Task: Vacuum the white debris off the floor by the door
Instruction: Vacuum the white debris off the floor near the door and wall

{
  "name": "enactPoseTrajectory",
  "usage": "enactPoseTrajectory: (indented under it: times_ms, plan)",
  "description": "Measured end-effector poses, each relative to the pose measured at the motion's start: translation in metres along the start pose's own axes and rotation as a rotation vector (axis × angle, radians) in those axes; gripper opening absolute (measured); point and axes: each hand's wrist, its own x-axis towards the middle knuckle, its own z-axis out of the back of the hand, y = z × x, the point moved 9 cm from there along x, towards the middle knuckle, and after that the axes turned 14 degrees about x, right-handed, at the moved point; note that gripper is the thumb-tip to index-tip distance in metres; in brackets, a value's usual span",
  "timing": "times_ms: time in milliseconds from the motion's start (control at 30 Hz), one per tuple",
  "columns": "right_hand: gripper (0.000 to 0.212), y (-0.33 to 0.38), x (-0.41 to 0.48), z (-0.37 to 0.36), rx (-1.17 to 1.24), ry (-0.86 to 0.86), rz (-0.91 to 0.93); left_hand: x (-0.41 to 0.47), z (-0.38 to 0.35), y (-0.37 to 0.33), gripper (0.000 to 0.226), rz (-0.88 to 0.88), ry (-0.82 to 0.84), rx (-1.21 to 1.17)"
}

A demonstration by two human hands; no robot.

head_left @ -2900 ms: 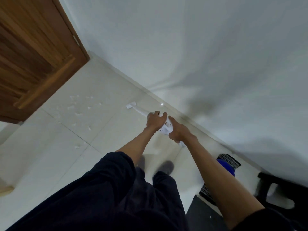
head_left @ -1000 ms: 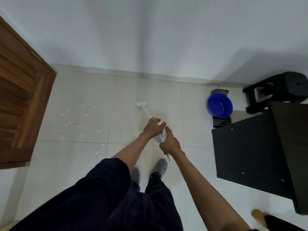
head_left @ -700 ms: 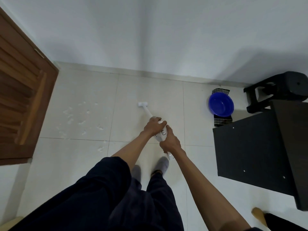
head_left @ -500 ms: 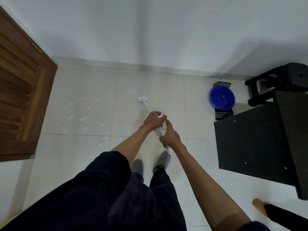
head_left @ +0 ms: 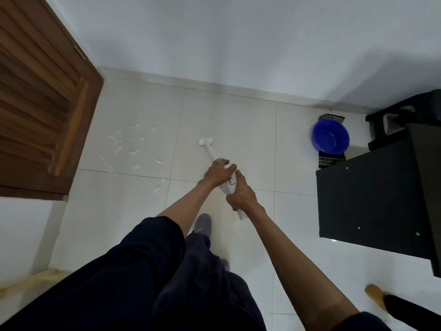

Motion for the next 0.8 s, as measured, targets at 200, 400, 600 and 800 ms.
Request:
enactPoseTrajectory:
  times_ms: [200,400,600,800]
  plan:
    - [0.081,-0.032,-0.039,-0.022,-0.041,0.026,0.024,-0.045,-0.029,0.032,0.065,0.055,-0.039,-0.071]
    - [0.078,-0.082,-0.091,-0.044,-0.080,0.072,0.049,-0.094,-0.080,0.068,0.079,0.088,-0.091,-0.127]
    - [0.080,-0.124,-0.133,-0.057,-0.128,0.096,0.085,-0.146,-0.123,0.085,0.071,0.097,-0.117,-0.158]
    - [0.077,-0.137,-0.157,-0.075,-0.156,0.118,0.108,-0.174,-0.139,0.109,0.076,0.133,-0.105,-0.197]
